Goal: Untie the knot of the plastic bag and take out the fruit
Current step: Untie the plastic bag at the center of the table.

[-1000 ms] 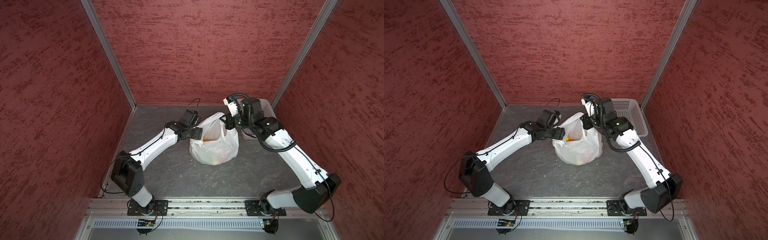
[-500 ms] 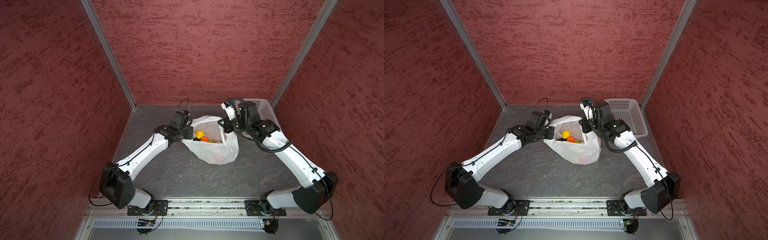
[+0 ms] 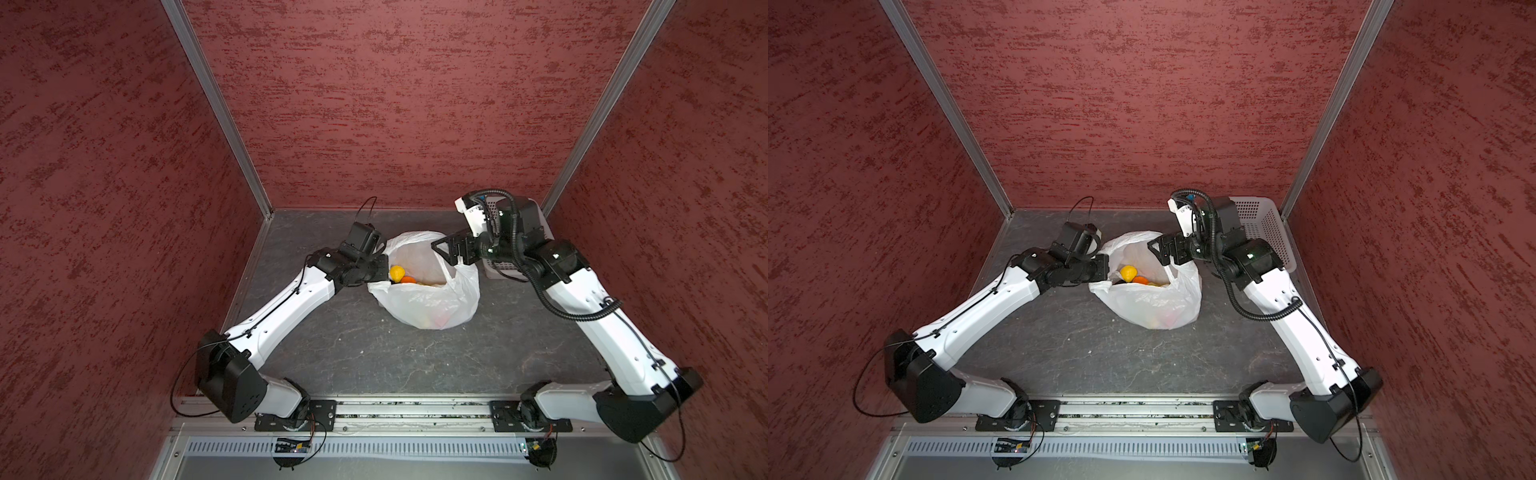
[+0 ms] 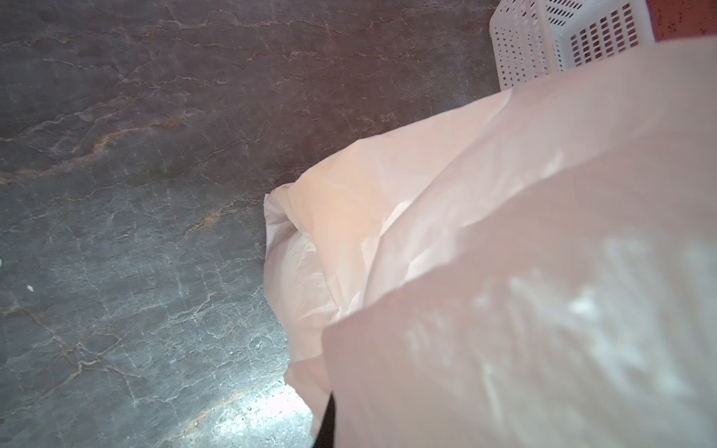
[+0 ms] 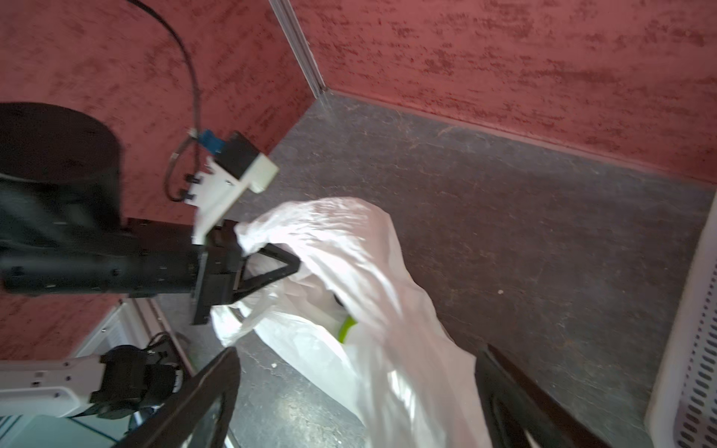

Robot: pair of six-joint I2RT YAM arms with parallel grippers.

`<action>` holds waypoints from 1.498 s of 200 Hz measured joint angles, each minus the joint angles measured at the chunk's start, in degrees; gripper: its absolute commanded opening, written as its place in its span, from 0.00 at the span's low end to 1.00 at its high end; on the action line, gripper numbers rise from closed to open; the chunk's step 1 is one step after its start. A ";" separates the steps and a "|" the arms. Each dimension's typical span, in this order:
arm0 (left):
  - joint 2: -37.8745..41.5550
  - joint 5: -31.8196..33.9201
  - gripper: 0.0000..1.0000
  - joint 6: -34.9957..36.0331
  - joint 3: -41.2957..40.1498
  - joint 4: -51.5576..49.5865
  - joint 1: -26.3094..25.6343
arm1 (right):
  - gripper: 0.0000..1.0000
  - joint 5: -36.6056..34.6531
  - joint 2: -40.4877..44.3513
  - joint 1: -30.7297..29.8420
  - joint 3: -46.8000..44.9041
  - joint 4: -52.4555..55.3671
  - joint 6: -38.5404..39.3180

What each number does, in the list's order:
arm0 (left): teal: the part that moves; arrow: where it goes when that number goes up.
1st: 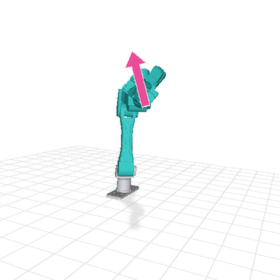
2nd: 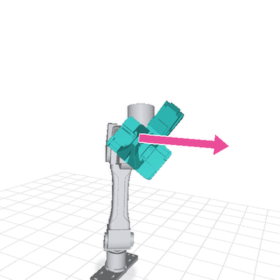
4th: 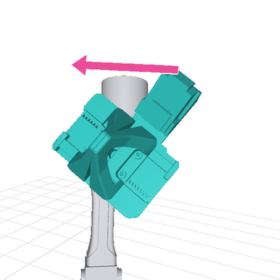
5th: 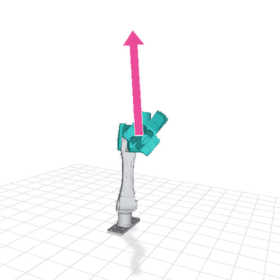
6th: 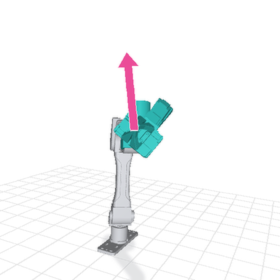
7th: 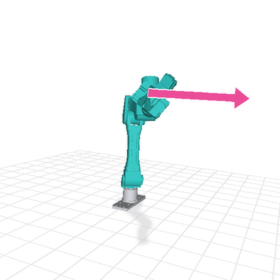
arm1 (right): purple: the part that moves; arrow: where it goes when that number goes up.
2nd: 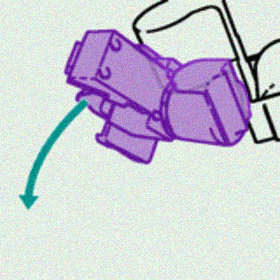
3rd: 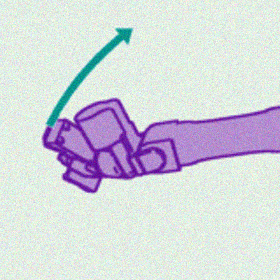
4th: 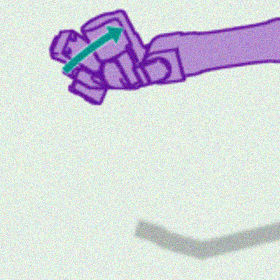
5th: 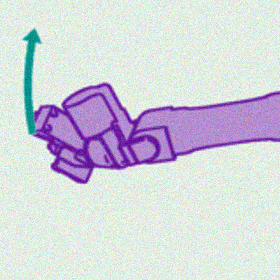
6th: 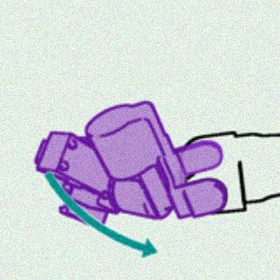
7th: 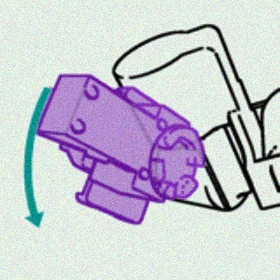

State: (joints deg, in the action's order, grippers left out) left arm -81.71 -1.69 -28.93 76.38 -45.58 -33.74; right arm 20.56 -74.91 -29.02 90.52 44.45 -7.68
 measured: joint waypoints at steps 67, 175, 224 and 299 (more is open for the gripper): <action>2.10 -2.51 0.00 -4.28 -0.33 -1.11 -0.48 | 0.96 4.50 0.70 -9.20 -7.41 -4.24 -4.92; 10.05 -0.76 0.00 -10.40 -15.13 6.40 -6.78 | 0.93 -26.16 -19.80 -9.94 -16.68 -17.03 -9.20; 10.38 0.57 0.00 -13.42 -16.28 9.35 -6.82 | 0.98 -30.67 -11.41 -10.73 -27.61 -10.34 -11.19; 10.38 -0.15 0.00 -16.76 -16.26 11.89 -5.03 | 0.98 -27.80 2.54 -14.27 -38.73 0.59 -20.41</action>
State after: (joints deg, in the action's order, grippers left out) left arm -71.33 -1.85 -45.69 60.12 -33.69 -38.76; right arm -7.25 -72.38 -43.29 51.79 45.04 -28.10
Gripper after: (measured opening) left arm 0.050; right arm 0.984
